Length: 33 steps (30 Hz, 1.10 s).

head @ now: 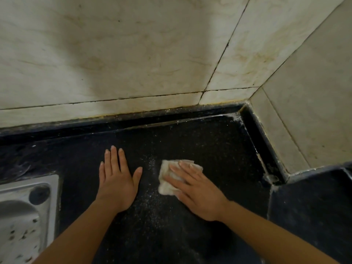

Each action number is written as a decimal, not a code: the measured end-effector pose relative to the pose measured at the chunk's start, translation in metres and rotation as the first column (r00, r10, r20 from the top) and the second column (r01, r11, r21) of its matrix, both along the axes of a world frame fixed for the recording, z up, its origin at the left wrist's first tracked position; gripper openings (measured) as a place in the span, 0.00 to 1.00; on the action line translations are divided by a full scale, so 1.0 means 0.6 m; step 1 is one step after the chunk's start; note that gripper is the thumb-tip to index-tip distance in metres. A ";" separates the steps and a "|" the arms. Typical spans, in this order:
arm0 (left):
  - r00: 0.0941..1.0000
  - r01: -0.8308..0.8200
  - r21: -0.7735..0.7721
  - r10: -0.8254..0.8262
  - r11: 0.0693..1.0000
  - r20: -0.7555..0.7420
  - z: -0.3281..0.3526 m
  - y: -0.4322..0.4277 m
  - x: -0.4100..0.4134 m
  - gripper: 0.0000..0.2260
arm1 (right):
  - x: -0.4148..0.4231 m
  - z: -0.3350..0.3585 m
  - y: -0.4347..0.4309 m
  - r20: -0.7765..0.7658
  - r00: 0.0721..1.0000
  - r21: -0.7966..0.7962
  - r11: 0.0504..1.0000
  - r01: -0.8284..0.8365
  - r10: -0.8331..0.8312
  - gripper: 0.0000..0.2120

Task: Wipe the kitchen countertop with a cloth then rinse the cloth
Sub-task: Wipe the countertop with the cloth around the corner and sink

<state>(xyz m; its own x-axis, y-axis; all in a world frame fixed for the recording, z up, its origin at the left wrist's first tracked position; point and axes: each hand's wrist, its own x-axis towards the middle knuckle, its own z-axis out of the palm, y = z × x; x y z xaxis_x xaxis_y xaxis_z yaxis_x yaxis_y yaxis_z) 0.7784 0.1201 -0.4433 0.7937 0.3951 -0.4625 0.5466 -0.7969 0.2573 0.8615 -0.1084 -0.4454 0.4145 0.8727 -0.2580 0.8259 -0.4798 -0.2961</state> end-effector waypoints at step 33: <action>0.911 -0.338 0.132 0.289 0.932 0.294 -0.011 0.024 -0.200 0.35 | 0.024 0.000 0.063 0.141 0.990 0.154 0.988 -0.030 0.008 0.21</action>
